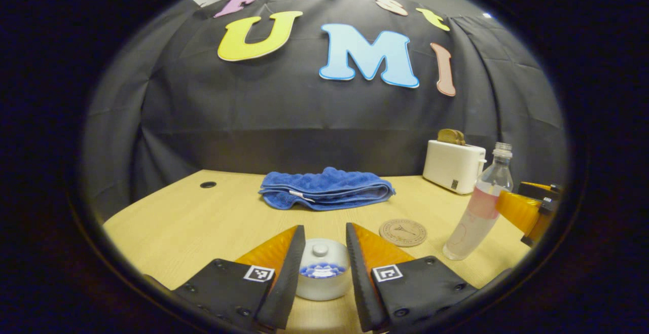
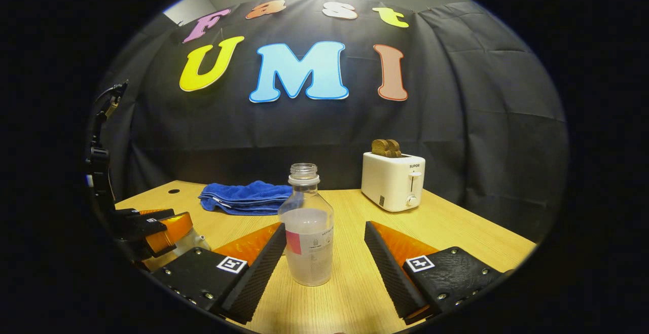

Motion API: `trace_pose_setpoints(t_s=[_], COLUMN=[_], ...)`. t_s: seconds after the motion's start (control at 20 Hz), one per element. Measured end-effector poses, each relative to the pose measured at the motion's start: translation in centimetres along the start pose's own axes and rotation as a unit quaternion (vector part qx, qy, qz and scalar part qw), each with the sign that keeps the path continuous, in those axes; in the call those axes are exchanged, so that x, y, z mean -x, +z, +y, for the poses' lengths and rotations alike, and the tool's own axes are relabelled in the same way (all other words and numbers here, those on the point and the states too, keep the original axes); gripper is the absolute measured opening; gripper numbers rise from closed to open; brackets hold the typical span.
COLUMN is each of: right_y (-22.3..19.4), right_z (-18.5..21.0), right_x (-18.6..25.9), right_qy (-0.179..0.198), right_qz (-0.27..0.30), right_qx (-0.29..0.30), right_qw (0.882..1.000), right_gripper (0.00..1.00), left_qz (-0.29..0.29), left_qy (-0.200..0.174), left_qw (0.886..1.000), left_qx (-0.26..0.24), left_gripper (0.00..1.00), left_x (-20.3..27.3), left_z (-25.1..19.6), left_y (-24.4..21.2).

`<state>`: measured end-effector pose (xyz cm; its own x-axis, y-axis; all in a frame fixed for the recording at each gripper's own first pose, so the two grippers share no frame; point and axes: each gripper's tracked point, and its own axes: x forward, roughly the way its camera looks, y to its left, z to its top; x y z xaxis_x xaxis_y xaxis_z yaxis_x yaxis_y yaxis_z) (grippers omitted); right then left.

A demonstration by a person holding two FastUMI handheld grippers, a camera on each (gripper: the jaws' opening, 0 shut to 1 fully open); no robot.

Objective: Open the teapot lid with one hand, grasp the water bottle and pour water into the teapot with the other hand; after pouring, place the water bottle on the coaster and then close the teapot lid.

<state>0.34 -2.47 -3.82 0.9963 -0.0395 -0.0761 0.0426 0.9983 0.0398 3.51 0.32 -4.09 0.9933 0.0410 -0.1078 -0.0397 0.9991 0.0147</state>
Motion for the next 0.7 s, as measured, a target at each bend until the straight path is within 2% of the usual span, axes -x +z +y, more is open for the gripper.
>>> trace_pose_setpoints(t_s=[0.05, 0.15, 0.35, 0.45, 0.55, 0.7], right_y=[0.0, 0.0, -0.3, -0.5, -0.6, -0.7], right_z=[-0.1, -0.1, 0.3, 0.5, 0.7, 1.1], right_x=[0.0, 0.1, 0.0, 0.0, 0.0, 0.0], right_qy=[0.0, 0.001, 0.009, 0.012, 0.014, 0.019], right_qz=[0.0, 0.0, 0.003, 0.006, 0.008, 0.008], right_qx=[-0.001, -0.004, -0.006, -0.006, -0.007, -0.005], right_qw=[1.0, 1.0, 1.0, 1.0, 1.0, 1.0], right_gripper=[0.98, 0.98, 0.98, 0.98, 0.98, 0.98], left_qz=[0.0, -0.001, 0.001, 0.002, 0.004, 0.0], left_qy=[0.004, 0.011, -0.002, 0.0, 0.002, -0.007], left_qw=[1.0, 1.0, 1.0, 1.0, 1.0, 1.0], left_qx=[-0.004, -0.003, -0.005, -0.014, -0.025, -0.007], left_gripper=[0.51, 0.29, 0.3, 0.14, 0.14, 0.14], left_x=[-0.2, 0.1, 0.0, -0.2, -0.3, -0.2], left_z=[0.2, 0.7, 0.3, 0.1, 0.2, 0.3], left_y=[-0.2, 0.0, -0.1, -0.1, -0.1, 0.1])
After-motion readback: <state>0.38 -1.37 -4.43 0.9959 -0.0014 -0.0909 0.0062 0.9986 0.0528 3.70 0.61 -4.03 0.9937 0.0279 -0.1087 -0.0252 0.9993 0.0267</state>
